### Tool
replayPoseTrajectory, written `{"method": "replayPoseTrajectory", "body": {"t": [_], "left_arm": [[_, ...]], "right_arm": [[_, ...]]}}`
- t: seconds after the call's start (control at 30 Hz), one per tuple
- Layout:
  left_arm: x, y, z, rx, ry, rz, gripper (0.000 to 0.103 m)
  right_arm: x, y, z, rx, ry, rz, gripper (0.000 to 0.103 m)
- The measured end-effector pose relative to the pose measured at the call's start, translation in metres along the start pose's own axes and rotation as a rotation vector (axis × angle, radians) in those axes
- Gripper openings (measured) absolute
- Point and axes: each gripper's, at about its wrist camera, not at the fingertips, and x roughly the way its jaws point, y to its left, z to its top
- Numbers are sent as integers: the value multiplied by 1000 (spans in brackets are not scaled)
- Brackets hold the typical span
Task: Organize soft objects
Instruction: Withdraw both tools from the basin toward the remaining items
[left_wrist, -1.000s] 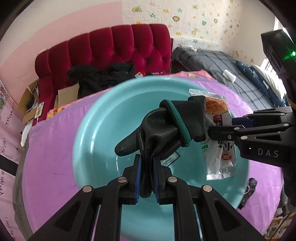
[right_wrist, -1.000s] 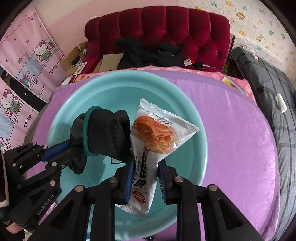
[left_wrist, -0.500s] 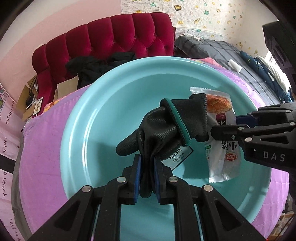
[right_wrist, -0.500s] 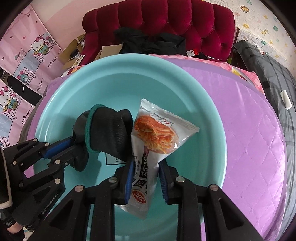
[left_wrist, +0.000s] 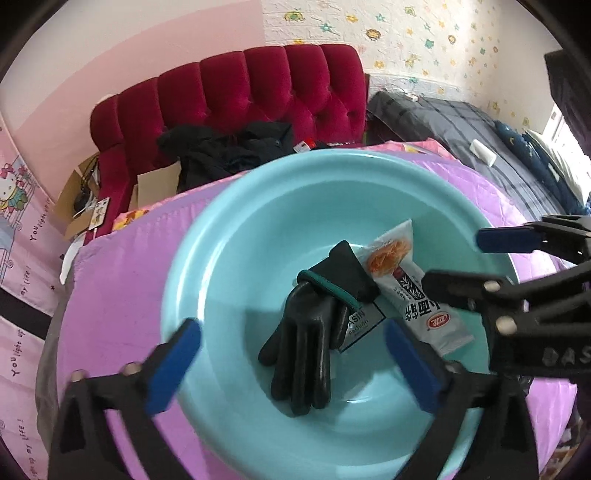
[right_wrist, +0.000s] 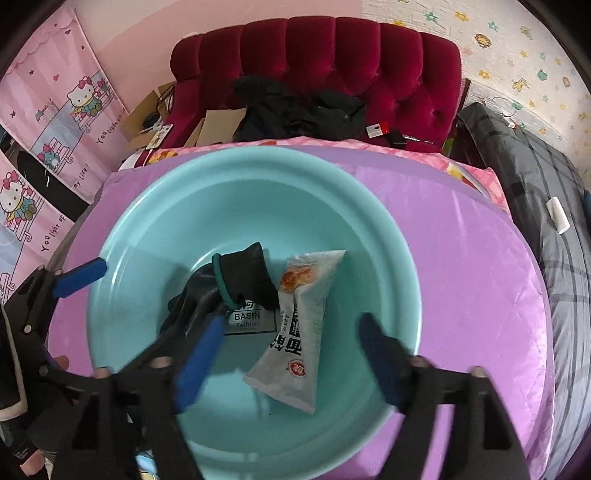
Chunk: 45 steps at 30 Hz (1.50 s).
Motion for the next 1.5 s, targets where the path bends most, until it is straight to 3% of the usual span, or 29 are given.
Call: {"method": "replayPoseTrajectory", "body": {"t": [0.07, 0.13, 0.9, 1.5], "left_arm": [[-3, 1, 0, -9, -5, 3, 103], [-7, 3, -2, -23, -1, 5, 103], [-107, -8, -47, -60, -68, 36, 103], [-145, -1, -119, -91, -94, 87, 103]], "right_arm": [[-7, 0, -1, 3, -12, -8, 100], [-16, -1, -3, 14, -35, -21, 103], [-106, -10, -71, -18, -64, -50, 103], [-121, -21, -142, 0, -85, -45, 103]]}}
